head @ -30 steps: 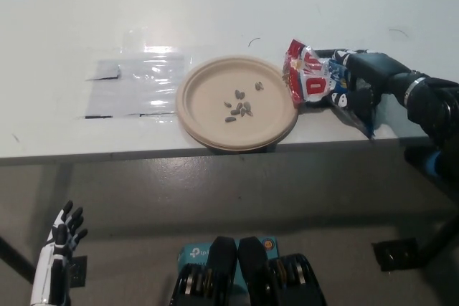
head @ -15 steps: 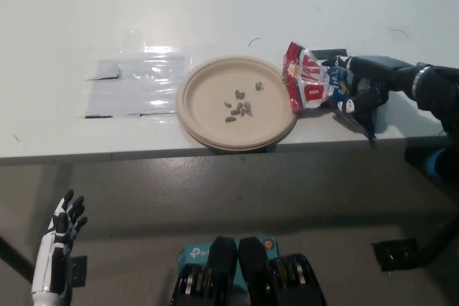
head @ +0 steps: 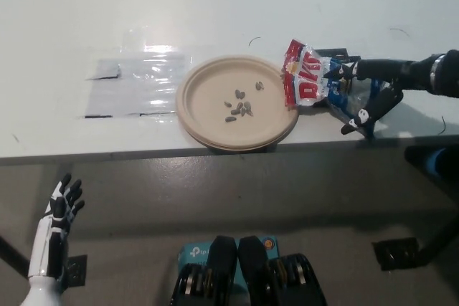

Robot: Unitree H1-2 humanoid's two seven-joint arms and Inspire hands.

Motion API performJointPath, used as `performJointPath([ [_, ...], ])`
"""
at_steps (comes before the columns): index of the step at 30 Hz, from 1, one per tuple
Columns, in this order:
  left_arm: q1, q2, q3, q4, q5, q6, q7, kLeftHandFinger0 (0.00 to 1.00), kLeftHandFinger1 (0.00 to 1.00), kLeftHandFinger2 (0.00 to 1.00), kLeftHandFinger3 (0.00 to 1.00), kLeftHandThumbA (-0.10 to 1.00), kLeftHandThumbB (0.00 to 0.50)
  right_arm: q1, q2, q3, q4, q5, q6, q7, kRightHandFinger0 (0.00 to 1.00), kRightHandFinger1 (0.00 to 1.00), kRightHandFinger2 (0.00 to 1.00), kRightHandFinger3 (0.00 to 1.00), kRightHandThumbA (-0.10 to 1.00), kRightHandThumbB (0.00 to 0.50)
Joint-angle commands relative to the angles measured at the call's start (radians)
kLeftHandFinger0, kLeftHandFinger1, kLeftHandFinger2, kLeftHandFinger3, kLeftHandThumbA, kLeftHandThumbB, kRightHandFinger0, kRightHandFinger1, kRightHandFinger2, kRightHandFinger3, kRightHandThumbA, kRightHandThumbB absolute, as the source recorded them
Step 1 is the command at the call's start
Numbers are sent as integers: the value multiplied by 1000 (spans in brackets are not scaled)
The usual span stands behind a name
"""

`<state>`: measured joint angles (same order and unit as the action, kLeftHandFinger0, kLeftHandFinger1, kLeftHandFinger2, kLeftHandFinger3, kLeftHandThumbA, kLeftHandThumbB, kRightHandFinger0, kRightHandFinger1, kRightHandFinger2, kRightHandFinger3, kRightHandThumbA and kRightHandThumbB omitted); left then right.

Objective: The robot picks up a small bag of sunflower seeds on the right hand side and take it to the empty plate on the left hand side then pours some sunflower seeds on to the plate.

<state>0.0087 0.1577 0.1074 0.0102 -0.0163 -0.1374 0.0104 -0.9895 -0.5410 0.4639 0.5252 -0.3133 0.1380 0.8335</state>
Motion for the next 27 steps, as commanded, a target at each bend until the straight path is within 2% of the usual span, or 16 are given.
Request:
performJointPath([
  [1, -37, 49, 9, -56, -12, -22, -32, 1000, 1000, 1000, 1000, 1000, 0, -153, -110, -109, -161, 219, 220, 269, 1000, 1000, 1000, 1000, 1000, 343],
  [2, -38, 50, 8, -56, -10, -21, -31, 994, 1000, 1000, 1000, 1000, 0, -152, -115, -122, -180, 228, 231, 266, 1000, 1000, 1000, 1000, 1000, 368],
  [3, -39, 51, 8, -58, -10, -18, -31, 993, 1000, 1000, 1000, 1000, 0, -139, -130, -180, -260, 251, 288, 220, 1000, 1000, 1000, 1000, 1000, 438],
  [6, -39, 53, 6, -58, -10, -21, -30, 993, 1000, 1000, 1000, 1000, 1, -101, -154, -297, -415, 220, 195, 66, 1000, 1000, 1000, 1000, 1000, 498],
  [8, -49, 50, -1, -50, -13, -16, -36, 1000, 1000, 1000, 1000, 1000, 2, -79, -148, -374, -496, 193, 174, -29, 1000, 1000, 1000, 1000, 1000, 500],
  [12, -40, 49, -4, -54, -1, -20, -32, 1000, 1000, 1000, 1000, 1000, 0, -20, -108, -498, -626, 56, 32, -259, 1000, 1000, 1000, 1000, 1000, 427],
  [15, -49, 45, -3, -57, 2, -23, -26, 996, 1000, 1000, 1000, 1000, 12, 45, -50, -606, -738, 78, -48, -355, 1000, 1000, 1000, 1000, 1000, 436],
  [17, -78, 40, -6, -54, 1, -9, -23, 1000, 1000, 1000, 1000, 1000, 36, 116, 5, -672, -873, 90, -71, -405, 1000, 1000, 1000, 1000, 1000, 499],
  [19, -101, 31, -12, -44, -4, -9, -24, 1000, 1000, 1000, 1000, 1000, 40, 223, 66, -724, -1026, 122, -125, -438, 1000, 1000, 1000, 1000, 1000, 437],
  [21, -121, 30, -21, -24, -8, -26, -35, 1000, 1000, 1000, 1000, 1000, 59, 345, 172, -746, -1157, 157, -180, -484, 1000, 1000, 1000, 1000, 1000, 482],
  [22, -133, 25, -26, -15, -8, -29, -35, 1000, 1000, 1000, 1000, 1000, 60, 353, 175, -753, -1168, 161, -182, -484, 1000, 1000, 1000, 1000, 1000, 483],
  [23, -133, 27, -28, -9, -14, -41, -43, 1000, 1000, 1000, 1000, 1000, 97, 457, 249, -729, -1228, 149, -256, -512, 1000, 1000, 1000, 1000, 1000, 449],
  [24, -133, 28, -30, -8, -18, -45, -46, 1000, 1000, 1000, 1000, 1000, 98, 495, 280, -718, -1248, 140, -283, -519, 1000, 1000, 1000, 1000, 1000, 448],
  [25, -132, 30, -34, -10, -27, -40, -56, 1000, 1000, 1000, 1000, 1000, 129, 580, 353, -683, -1262, 119, -361, -543, 1000, 1000, 1000, 1000, 1000, 394],
  [26, -135, 15, -50, 2, -25, -43, -61, 1000, 1000, 1000, 1000, 1000, 134, 638, 381, -685, -1268, 116, -423, -555, 1000, 1000, 1000, 1000, 1000, 383],
  [27, -132, 5, -60, 7, -19, -43, -62, 1000, 1000, 1000, 1000, 1000, 147, 696, 398, -682, -1284, 148, -408, -540, 1000, 1000, 1000, 1000, 1000, 407],
])
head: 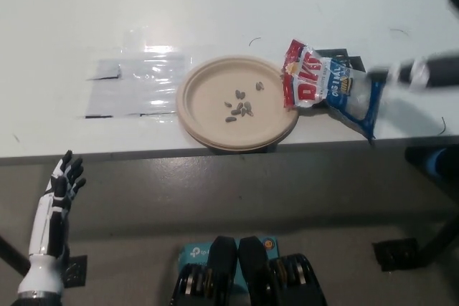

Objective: The robot picks up a small bag of sunflower seeds on the right hand side and take it to the empty plate on the left hand side then pours some sunflower seeds on to the plate.

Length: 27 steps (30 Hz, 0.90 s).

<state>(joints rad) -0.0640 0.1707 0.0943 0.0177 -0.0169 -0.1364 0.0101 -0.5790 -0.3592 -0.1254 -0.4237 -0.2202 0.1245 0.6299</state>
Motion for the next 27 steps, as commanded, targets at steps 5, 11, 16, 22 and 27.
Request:
performJointPath([
  [5, 18, -10, -75, -17, -35, -68, -83, 1000, 1000, 1000, 1000, 1000, 175, 529, 324, -51, -208, 13, -595, -392, 1000, 1000, 1000, 1000, 1000, 328],
  [11, 99, -7, -85, -33, -47, -78, -84, 1000, 1000, 1000, 1000, 1000, 170, 633, 354, 33, 11, -97, -595, -470, 1000, 1000, 1000, 1000, 1000, 351],
  [16, 146, -9, -95, -41, -47, -87, -93, 1000, 1000, 1000, 1000, 1000, 165, 621, 378, 44, 222, -154, -595, -528, 1000, 1000, 1000, 1000, 1000, 378],
  [22, 188, -9, -109, -58, -38, -81, -96, 1000, 1000, 1000, 1000, 1000, 169, 630, 349, 103, 415, -175, -595, -630, 1000, 1000, 1000, 1000, 1000, 380],
  [27, 219, -11, -116, -74, -34, -81, -96, 1000, 1000, 1000, 1000, 1000, 87, 653, 309, 148, 471, -177, -595, -660, 1000, 1000, 1000, 1000, 1000, 342],
])
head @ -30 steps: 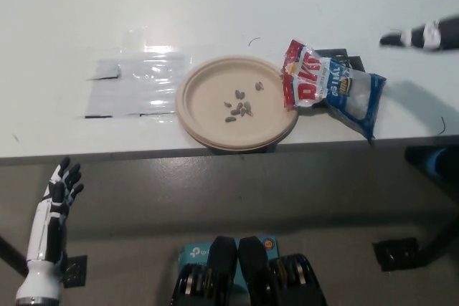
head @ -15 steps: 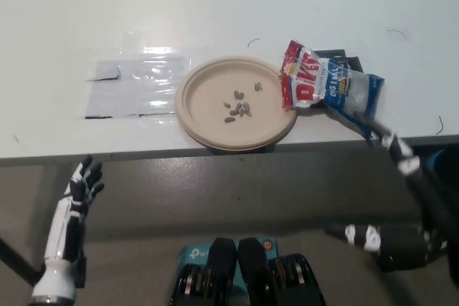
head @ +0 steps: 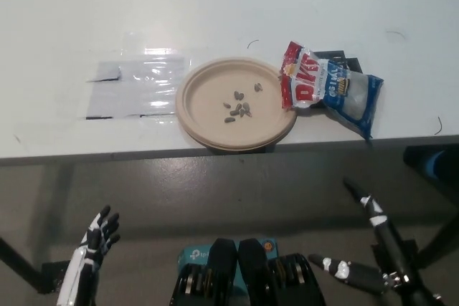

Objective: The robot picks up a small bag of sunflower seeds on the right hand side and take it to the empty plate on the left hand side then pours some sunflower seeds on to the plate.

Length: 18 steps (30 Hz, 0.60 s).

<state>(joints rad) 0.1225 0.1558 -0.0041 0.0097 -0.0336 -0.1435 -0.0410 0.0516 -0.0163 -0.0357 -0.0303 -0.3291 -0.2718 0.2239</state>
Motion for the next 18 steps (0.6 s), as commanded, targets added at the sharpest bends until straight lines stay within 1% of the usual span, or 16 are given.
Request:
performJointPath([
  [1, 39, 3, -21, -73, -15, -68, -44, 1000, 1000, 1000, 1000, 1000, 101, 28, -37, 64, 87, -69, -198, -250, 1000, 1000, 1000, 1000, 1000, 329],
  [2, 41, 2, -21, -73, -17, -69, -45, 1000, 1000, 1000, 1000, 1000, 92, 28, -42, 74, 90, -70, -198, -260, 1000, 1000, 1000, 1000, 1000, 318],
  [3, 44, -1, -21, -72, -19, -73, -46, 1000, 1000, 1000, 1000, 1000, 101, 29, -48, 88, 100, -72, -198, -272, 1000, 1000, 1000, 1000, 1000, 313],
  [4, 47, -2, -21, -71, -18, -76, -45, 1000, 1000, 1000, 1000, 1000, 96, 30, -54, 100, 105, -73, -198, -282, 1000, 1000, 1000, 1000, 1000, 314],
  [5, 49, -2, -22, -70, -15, -78, -45, 1000, 1000, 1000, 1000, 1000, 83, 29, -60, 113, 113, -67, -198, -287, 1000, 1000, 1000, 1000, 1000, 334],
  [7, 44, -4, -21, -71, -13, -72, -44, 1000, 1000, 1000, 1000, 1000, 82, 19, -76, 138, 127, -62, -198, -303, 1000, 1000, 1000, 1000, 1000, 344],
  [8, 40, -5, -21, -73, -6, -69, -42, 1000, 1000, 1000, 1000, 1000, 62, 13, -82, 148, 134, -66, -198, -313, 1000, 1000, 1000, 1000, 1000, 351],
  [10, 32, -6, -19, -72, 5, -62, -38, 1000, 1000, 1000, 1000, 1000, 47, 5, -89, 163, 143, -77, -198, -325, 1000, 1000, 1000, 1000, 1000, 362],
  [14, 14, -15, -9, -69, 48, -48, -7, 1000, 1000, 1000, 1000, 1000, 45, -16, -110, 206, 157, -58, -198, -349, 1000, 1000, 1000, 1000, 1000, 352],
  [15, 13, -16, -7, -70, 55, -40, -2, 1000, 1000, 1000, 1000, 1000, 55, -17, -112, 211, 158, -61, -198, -355, 1000, 1000, 1000, 1000, 1000, 356],
  [17, 5, -21, 0, -69, 66, -29, 8, 1000, 1000, 1000, 1000, 1000, 53, -23, -110, 213, 161, -60, -198, -363, 1000, 1000, 1000, 1000, 1000, 369],
  [18, 4, -22, 1, -68, 78, -25, 12, 1000, 1000, 1000, 1000, 1000, 55, -23, -111, 214, 159, -57, -198, -361, 1000, 1000, 1000, 1000, 1000, 366],
])
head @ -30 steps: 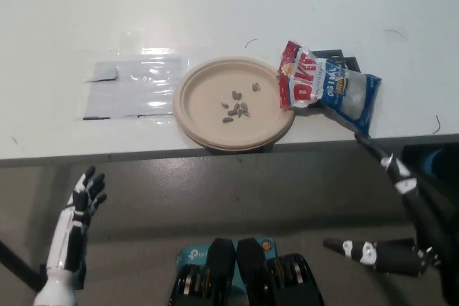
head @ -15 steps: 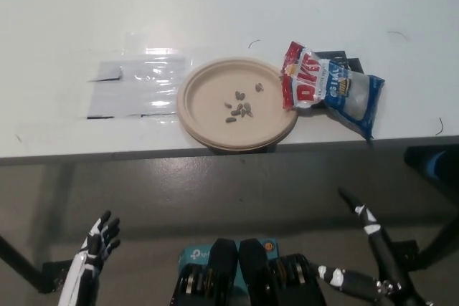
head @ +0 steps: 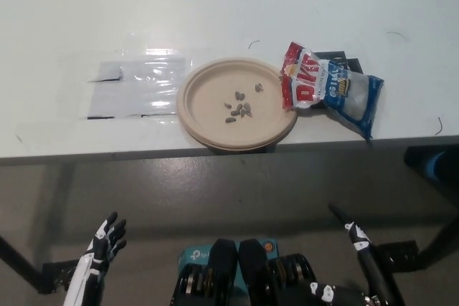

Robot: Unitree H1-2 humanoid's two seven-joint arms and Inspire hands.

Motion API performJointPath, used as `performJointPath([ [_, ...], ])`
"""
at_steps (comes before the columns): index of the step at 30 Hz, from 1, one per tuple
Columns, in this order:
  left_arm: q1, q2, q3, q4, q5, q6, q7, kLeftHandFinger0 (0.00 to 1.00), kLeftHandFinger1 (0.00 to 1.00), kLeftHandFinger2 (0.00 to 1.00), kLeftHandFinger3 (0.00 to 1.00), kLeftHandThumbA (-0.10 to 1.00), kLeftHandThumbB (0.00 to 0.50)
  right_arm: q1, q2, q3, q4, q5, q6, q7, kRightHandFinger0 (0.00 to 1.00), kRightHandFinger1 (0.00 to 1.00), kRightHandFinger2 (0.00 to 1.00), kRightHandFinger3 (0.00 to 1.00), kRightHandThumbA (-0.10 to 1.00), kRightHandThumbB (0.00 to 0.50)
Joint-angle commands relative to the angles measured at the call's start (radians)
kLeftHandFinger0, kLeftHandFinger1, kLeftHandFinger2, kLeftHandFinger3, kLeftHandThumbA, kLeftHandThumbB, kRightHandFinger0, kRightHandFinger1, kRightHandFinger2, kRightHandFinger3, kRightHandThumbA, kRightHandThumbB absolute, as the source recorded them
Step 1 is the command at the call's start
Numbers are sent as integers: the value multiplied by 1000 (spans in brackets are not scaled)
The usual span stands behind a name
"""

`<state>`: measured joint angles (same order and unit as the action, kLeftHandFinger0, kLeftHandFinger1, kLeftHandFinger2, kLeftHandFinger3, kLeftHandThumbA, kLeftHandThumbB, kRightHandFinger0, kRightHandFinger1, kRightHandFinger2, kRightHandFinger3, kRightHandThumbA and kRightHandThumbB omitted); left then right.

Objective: The robot picks up a small bag of sunflower seeds on the right hand side and take it to the empty plate on the left hand side then pours some sunflower seeds on to the plate.

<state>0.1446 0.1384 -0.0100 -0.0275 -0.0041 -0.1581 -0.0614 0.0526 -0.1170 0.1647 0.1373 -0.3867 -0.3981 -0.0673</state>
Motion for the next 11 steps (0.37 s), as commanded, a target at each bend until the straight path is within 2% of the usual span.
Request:
performJointPath([
  [1, -19, -5, 9, -29, 51, -13, 31, 1000, 1000, 1000, 1000, 1000, 42, -22, -13, 14, -15, 3, -72, -67, 1000, 1000, 1000, 1000, 1000, 358],
  [4, -21, -9, 16, -28, 46, -4, 29, 1000, 1000, 1000, 1000, 1000, 42, -24, -13, 13, -17, 23, -72, -54, 1000, 1000, 1000, 1000, 1000, 364],
  [7, -22, -8, 19, -28, 66, -2, 33, 1000, 1000, 1000, 1000, 1000, 20, -31, -17, 22, -16, 33, -72, -58, 1000, 1000, 1000, 1000, 1000, 354],
  [9, -28, 4, 10, -36, 152, 19, 54, 1000, 1000, 1000, 1000, 1000, 0, -36, -16, 21, -13, 27, -72, -56, 1000, 1000, 1000, 1000, 1000, 354],
  [11, -28, 10, 4, -41, 184, 35, 56, 1000, 1000, 1000, 1000, 1000, 4, -38, -19, 25, -10, 19, -72, -66, 1000, 1000, 1000, 1000, 1000, 347],
])
